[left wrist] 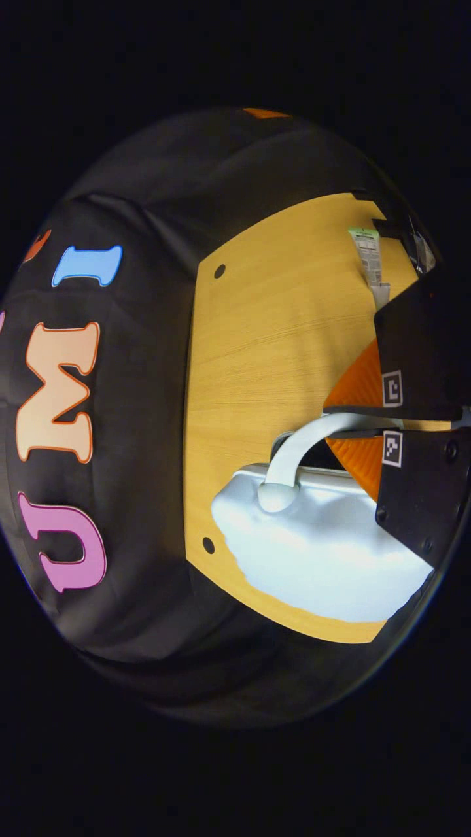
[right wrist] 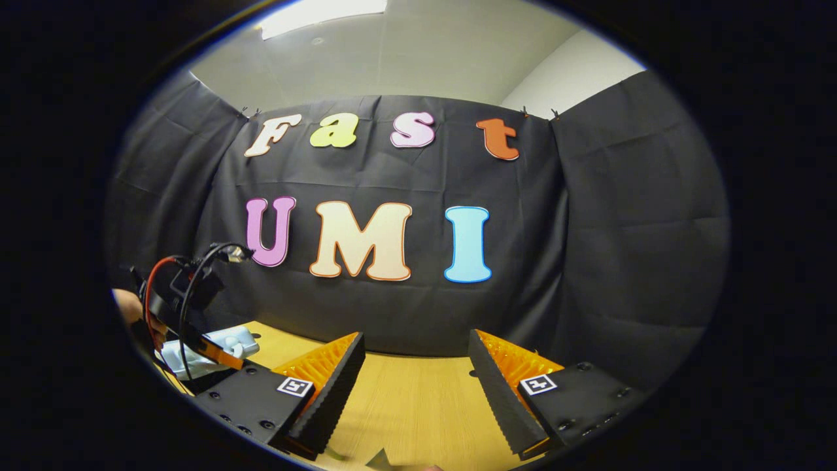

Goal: First open the suitcase, pack the skin care products into it, and then close the suitcase.

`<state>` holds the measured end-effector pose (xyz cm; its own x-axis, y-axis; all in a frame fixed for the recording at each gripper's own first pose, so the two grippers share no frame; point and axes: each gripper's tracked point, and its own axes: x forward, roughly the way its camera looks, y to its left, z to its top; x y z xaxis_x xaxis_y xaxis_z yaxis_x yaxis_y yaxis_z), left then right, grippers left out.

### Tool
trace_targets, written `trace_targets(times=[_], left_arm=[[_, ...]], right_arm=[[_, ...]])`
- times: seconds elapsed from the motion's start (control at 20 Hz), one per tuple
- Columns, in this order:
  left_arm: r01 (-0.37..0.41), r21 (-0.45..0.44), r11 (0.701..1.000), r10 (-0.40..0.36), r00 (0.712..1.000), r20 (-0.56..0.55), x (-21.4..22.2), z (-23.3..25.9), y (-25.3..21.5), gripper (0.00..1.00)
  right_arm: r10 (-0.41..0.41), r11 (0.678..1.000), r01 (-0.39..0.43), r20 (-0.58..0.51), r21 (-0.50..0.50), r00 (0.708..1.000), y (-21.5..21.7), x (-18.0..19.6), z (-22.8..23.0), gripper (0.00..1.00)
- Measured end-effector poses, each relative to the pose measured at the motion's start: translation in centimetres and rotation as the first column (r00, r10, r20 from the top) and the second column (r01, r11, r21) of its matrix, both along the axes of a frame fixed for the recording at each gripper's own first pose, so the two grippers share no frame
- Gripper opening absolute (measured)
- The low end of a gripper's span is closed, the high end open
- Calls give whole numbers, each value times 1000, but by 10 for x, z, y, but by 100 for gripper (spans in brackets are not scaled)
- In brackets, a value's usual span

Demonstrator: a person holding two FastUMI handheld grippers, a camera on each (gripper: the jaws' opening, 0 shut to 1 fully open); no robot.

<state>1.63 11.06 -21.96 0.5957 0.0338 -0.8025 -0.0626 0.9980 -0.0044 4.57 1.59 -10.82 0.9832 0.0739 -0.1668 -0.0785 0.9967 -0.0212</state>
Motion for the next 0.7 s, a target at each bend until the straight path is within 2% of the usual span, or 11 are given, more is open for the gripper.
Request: trace_targets(times=[0.25, 0.5, 0.7], left_arm=[[-3, -12, 1000, 4, 999, 42, 2, 32, 25, 0], [-23, -89, 996, 30, 997, 78, 2, 53, 44, 0], [-25, -41, 999, 31, 991, 132, 5, 79, 82, 0]], right_arm=[[5, 1000, -5, -10, 8, 1000, 7, 3, -4, 99], [28, 999, -28, -3, 17, 1000, 26, 9, -3, 99], [48, 999, -48, 9, 18, 999, 46, 13, 0, 99]])
